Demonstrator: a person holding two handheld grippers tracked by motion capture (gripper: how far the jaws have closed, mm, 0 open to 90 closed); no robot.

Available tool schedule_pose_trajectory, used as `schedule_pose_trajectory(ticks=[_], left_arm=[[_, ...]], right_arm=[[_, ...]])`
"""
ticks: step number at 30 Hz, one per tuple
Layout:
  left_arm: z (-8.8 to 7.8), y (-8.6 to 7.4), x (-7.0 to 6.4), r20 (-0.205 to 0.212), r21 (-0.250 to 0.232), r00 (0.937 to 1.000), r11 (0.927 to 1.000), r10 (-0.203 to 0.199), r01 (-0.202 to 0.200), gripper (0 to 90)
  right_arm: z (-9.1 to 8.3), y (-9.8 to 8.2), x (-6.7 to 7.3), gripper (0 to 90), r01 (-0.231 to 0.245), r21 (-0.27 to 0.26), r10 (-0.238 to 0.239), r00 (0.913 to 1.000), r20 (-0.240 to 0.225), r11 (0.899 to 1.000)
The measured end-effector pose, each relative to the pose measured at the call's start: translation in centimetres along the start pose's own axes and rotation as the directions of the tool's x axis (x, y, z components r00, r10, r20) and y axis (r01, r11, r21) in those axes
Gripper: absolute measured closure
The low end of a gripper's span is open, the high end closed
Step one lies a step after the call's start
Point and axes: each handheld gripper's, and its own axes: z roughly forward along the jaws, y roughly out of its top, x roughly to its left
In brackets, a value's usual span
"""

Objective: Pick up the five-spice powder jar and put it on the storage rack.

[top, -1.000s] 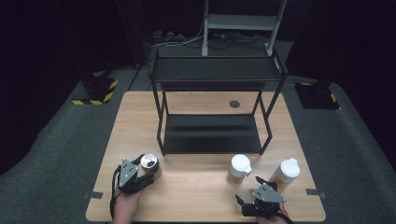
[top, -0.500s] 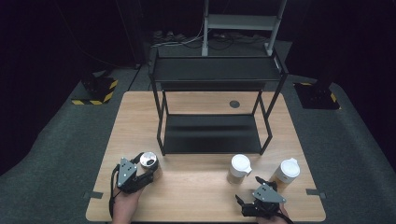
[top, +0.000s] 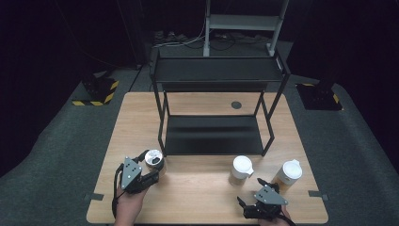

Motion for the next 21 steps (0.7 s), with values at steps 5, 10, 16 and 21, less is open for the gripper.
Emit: schedule_pose_trajectory(ticks=[5, 10, 16, 21], left_arm=[[0.0, 0.5, -0.2, 0.007, -0.006, 0.9999, 1.0, 0.008, -0.008, 34.6], [0.1, 1.0, -0.6, 0.011, -0.008, 0.9999, 0.9999, 0.013, -0.013, 34.6], [0.3, 1.4, -0.9, 0.018, -0.013, 0.9997, 0.9998, 0.017, -0.016, 34.6], [0.5, 1.6, -1.1, 0.025, -0.019, 0.9996, 0.9997, 0.013, -0.013, 34.6]], right_arm=[[0.0, 0.0, 0.0, 0.2, -0.001, -0.002, 0.001, 1.0, 0.001, 1.0], [0.0, 0.0, 0.0, 0.2, -0.001, -0.001, 0.001, 1.0, 0.0, 1.0], [0.0, 0.0, 0.0, 0.2, -0.001, 0.001, 0.001, 1.0, -0.002, 1.0], [0.0, 0.0, 0.0, 0.2, -0.002, 0.001, 0.002, 1.0, -0.002, 1.0]])
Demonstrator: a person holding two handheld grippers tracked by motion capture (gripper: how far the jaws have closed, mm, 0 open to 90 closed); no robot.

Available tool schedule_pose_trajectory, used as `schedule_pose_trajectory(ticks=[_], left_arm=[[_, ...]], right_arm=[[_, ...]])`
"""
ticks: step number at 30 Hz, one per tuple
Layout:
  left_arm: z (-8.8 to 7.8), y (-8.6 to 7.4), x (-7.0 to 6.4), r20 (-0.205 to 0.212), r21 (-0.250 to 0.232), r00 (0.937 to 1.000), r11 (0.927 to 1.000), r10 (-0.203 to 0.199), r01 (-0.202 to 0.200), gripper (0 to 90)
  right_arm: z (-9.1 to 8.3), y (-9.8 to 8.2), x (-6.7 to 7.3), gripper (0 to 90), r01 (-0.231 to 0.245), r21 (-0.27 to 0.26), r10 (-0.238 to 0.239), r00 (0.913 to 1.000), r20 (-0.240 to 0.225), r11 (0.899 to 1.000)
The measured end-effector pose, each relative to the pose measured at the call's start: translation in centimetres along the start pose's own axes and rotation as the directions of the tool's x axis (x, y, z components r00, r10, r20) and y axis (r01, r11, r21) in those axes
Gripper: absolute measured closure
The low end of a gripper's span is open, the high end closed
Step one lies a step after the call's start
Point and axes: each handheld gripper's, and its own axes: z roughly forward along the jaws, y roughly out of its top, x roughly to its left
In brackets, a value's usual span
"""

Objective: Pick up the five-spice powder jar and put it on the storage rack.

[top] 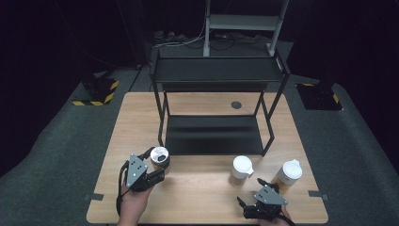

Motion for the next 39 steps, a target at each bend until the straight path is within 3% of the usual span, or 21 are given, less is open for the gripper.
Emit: schedule_pose_trajectory(ticks=[39], left_arm=[[3.0, 1.6, -1.7, 0.052, 0.012, 0.9986, 0.9999, 0.0, -0.001, 34.5]], right_arm=[[0.0, -0.1, -0.1, 0.2, -0.008, -0.003, 0.008, 1.0, -0.005, 1.0]])
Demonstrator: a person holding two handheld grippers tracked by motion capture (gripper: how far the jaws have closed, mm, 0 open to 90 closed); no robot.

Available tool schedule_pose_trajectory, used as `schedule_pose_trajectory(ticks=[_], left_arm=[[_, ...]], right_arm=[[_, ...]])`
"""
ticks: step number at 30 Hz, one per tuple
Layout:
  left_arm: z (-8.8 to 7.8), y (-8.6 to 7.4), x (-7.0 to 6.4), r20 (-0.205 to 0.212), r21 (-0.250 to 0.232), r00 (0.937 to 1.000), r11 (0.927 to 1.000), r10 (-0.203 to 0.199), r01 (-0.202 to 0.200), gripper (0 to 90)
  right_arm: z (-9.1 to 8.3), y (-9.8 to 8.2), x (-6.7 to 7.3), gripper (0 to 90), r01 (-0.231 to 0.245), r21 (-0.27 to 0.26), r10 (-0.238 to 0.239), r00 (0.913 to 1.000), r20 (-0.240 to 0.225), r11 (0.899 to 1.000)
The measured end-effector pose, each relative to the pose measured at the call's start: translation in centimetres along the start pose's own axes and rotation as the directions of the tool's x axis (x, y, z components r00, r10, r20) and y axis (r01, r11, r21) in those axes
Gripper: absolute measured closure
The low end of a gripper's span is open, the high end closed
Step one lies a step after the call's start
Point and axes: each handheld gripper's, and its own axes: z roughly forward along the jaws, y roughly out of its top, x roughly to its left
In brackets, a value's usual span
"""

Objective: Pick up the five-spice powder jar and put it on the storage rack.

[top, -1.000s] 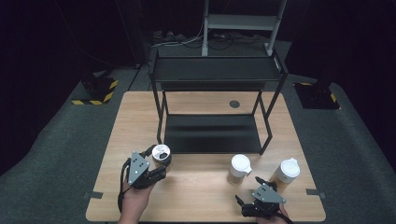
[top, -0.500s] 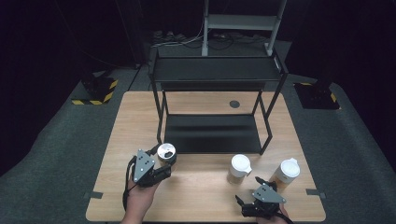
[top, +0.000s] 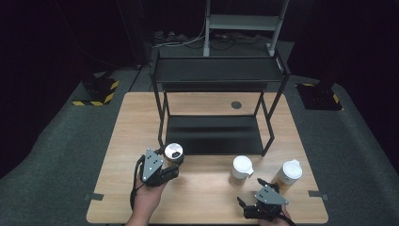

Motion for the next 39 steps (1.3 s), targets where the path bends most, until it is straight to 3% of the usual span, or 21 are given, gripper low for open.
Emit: schedule_pose_trajectory(ticks=[16, 39], left_arm=[[1.5, 0.3, -0.5, 0.016, -0.002, 0.9998, 0.9999, -0.012, 0.012, 34.6], [3.8, 0.6, -0.4, 0.004, -0.004, 0.9995, 0.9995, -0.031, 0.031, 34.6]], right_arm=[[0.0, 0.0, 0.0, 0.2, -0.001, -0.003, 0.001, 1.0, -0.002, 1.0], [0.0, -0.1, -0.1, 0.2, -0.003, -0.005, 0.003, 1.0, -0.005, 1.0]])
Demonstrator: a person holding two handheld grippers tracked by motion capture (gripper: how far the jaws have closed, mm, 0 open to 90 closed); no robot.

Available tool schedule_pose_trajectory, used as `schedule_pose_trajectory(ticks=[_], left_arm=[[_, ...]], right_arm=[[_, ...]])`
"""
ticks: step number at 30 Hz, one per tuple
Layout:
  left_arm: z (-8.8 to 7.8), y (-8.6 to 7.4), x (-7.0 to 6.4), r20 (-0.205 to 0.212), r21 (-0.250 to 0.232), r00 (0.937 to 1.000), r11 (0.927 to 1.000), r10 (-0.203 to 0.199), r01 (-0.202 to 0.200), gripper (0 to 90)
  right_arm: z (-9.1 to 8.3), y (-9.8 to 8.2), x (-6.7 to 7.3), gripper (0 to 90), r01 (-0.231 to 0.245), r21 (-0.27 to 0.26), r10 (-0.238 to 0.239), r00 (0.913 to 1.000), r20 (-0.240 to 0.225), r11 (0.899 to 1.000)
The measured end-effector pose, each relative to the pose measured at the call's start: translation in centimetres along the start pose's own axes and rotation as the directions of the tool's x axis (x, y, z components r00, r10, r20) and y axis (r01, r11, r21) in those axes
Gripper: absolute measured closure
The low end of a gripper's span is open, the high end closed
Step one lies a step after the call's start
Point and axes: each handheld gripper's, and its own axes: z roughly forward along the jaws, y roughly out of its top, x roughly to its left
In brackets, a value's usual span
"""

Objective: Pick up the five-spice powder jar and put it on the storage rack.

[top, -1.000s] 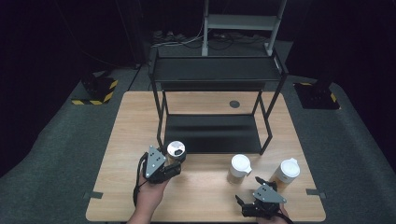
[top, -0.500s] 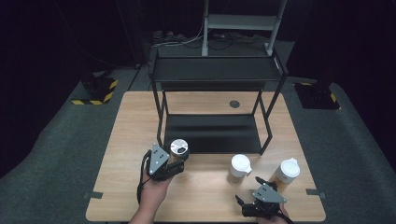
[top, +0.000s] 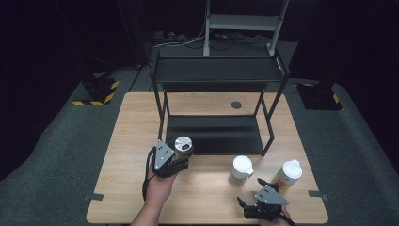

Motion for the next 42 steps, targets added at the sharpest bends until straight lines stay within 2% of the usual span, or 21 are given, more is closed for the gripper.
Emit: schedule_pose_trajectory(ticks=[10, 24, 42], left_arm=[[1.7, 0.3, -0.2, -0.01, 0.005, 0.9999, 1.0, 0.007, -0.007, 34.6], [4.4, 0.7, -0.5, -0.029, 0.019, 0.9996, 0.9998, -0.003, 0.004, 34.6], [6.5, 0.4, -0.4, -0.073, 0.037, 0.9972, 0.9992, -0.015, 0.018, 34.6]], right_arm=[[0.0, 0.0, 0.0, 0.2, 0.002, -0.001, -0.002, 1.0, -0.001, 1.0], [0.0, -0.1, -0.1, 0.2, 0.001, -0.004, -0.001, 1.0, -0.005, 1.0], [0.0, -0.1, -0.2, 0.2, -0.001, -0.006, 0.001, 1.0, -0.01, 1.0]])
